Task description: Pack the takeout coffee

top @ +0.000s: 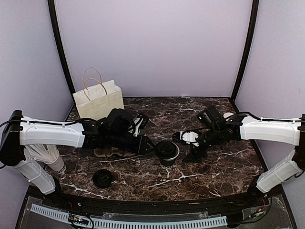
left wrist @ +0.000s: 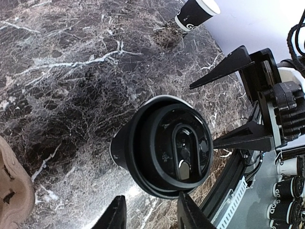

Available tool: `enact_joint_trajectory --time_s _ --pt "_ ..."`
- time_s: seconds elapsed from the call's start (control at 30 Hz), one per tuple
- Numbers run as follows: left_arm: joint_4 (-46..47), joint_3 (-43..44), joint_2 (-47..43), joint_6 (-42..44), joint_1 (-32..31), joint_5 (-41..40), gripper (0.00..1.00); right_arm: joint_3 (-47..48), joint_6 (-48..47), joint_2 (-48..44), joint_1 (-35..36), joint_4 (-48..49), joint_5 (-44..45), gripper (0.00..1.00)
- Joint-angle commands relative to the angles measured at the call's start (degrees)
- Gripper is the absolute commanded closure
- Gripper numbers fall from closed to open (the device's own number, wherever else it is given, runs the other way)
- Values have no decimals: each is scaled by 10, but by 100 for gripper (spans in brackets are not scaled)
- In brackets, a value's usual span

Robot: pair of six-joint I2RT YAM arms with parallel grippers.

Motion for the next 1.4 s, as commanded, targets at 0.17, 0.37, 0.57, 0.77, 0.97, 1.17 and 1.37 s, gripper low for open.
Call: enact_joint_trajectory --time_s 0.17,0.37,0.57,0.77,0.97,1.17,1.37 --pt "-16 24 16 -6 1 19 65 -20 10 33 -4 96 -28 29" --pt "-10 36 38 -5 2 30 66 -26 7 42 -4 94 -47 33" --pt "-4 49 55 -5 2 37 66 -29 7 40 -4 94 -54 34" --pt "1 60 70 -4 2 43 66 -28 8 44 -4 91 -60 38" --pt "-1 72 80 -2 2 50 66 -28 12 46 -4 92 -58 39" --pt "-6 77 83 -3 2 51 66 -25 14 52 -6 82 -47 38" --pt "-15 72 65 -6 1 45 65 -20 0 40 -24 54 -62 30"
